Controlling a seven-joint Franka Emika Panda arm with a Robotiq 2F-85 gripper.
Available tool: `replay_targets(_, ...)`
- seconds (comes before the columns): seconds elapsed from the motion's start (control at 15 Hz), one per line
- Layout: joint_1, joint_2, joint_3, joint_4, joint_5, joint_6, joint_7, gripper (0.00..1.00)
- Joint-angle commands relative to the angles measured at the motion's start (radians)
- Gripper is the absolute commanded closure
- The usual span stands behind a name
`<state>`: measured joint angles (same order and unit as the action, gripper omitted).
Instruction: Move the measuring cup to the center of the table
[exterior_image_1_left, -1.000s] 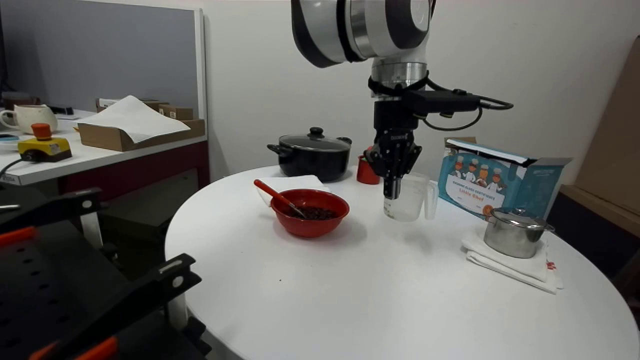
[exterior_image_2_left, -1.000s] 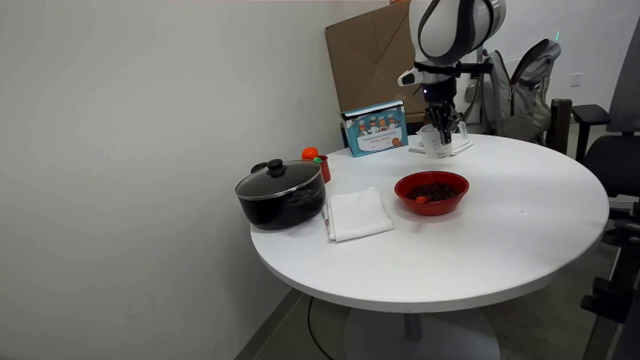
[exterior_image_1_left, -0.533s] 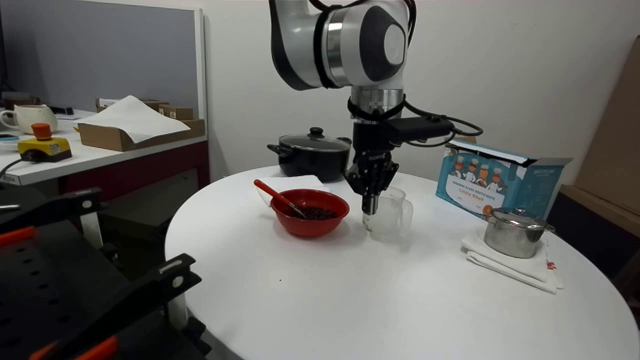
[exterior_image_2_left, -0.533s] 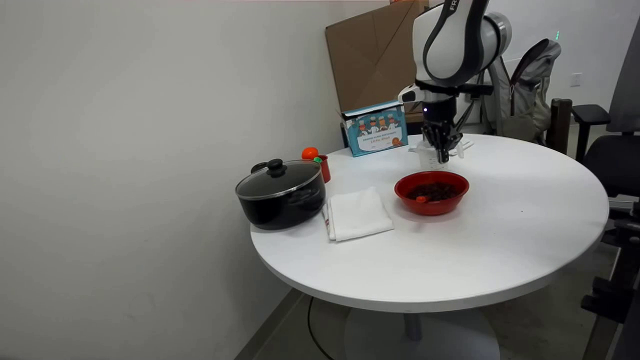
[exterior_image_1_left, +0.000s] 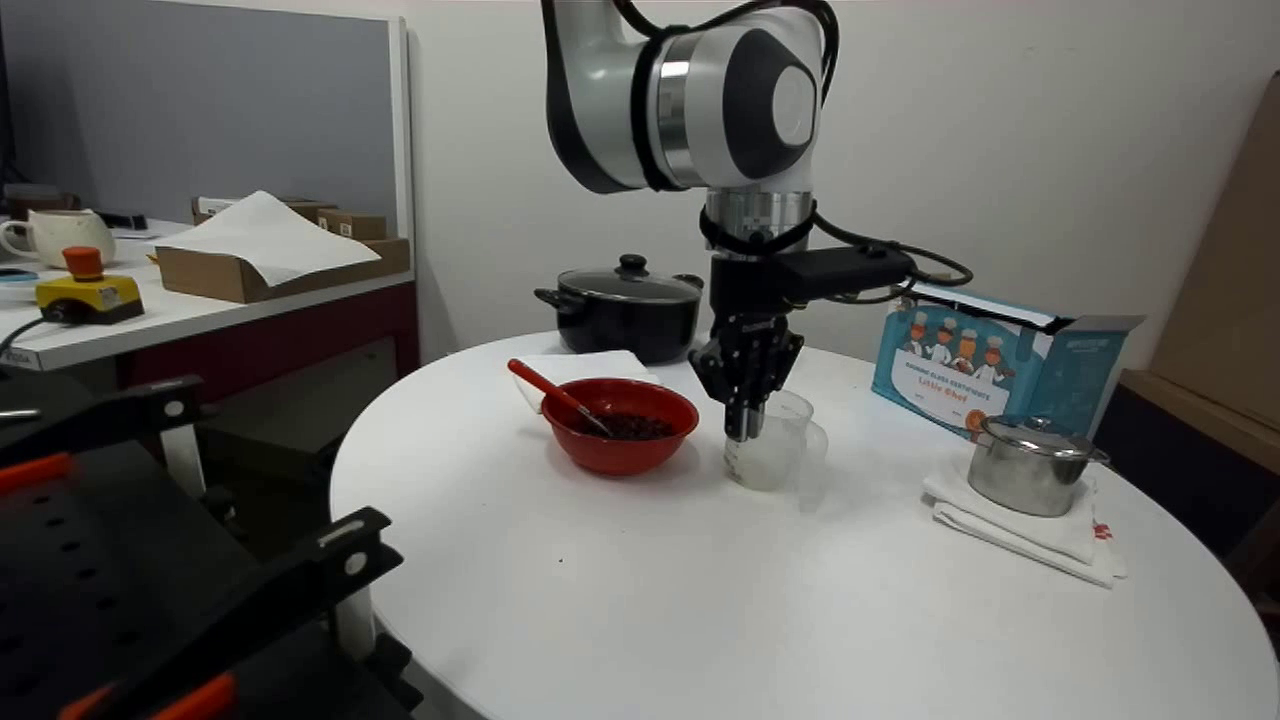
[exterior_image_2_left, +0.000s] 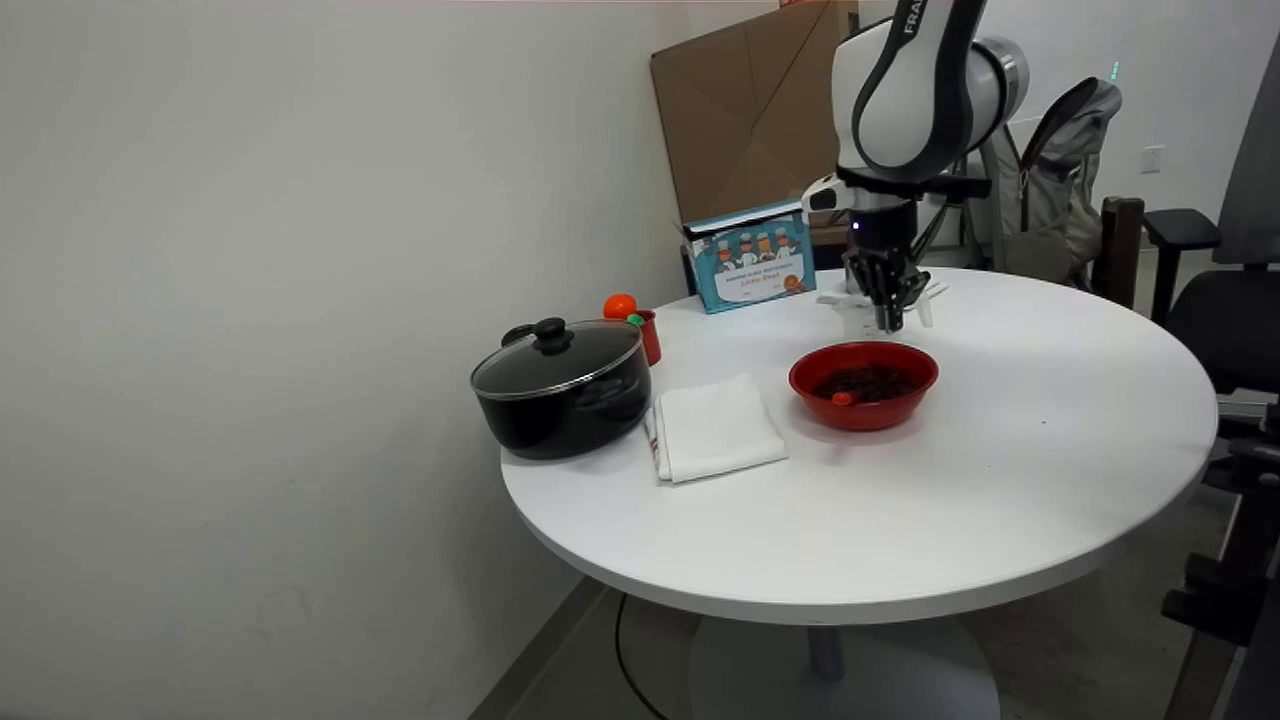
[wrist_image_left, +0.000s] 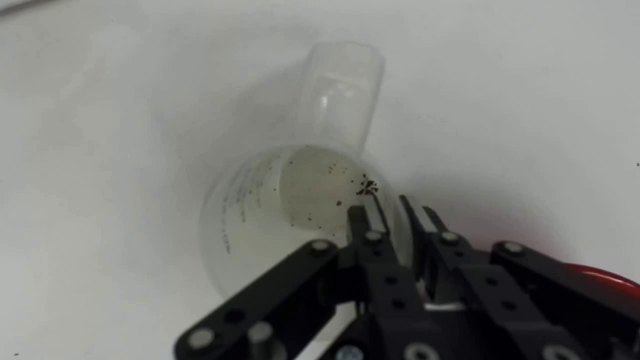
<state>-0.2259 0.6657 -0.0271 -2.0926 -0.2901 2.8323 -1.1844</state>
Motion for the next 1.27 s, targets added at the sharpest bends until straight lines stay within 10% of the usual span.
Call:
replay_targets(0.0,-0.021,0.002,0.011,0.009,-0.010,0.018,-0.017,0.50)
replay_targets(0.47,-0.060,-0.114,0.071,0.008,0.034,-0.176,-0.061,0.00)
replay_targets(0.93,-0.023,-0.345,0.075,0.096,0.106,-0.746,-0.085,0.00)
replay_targets(1.2,0.007,-0.354,0.040,0.093,0.110,-0.728,-0.102,0.00)
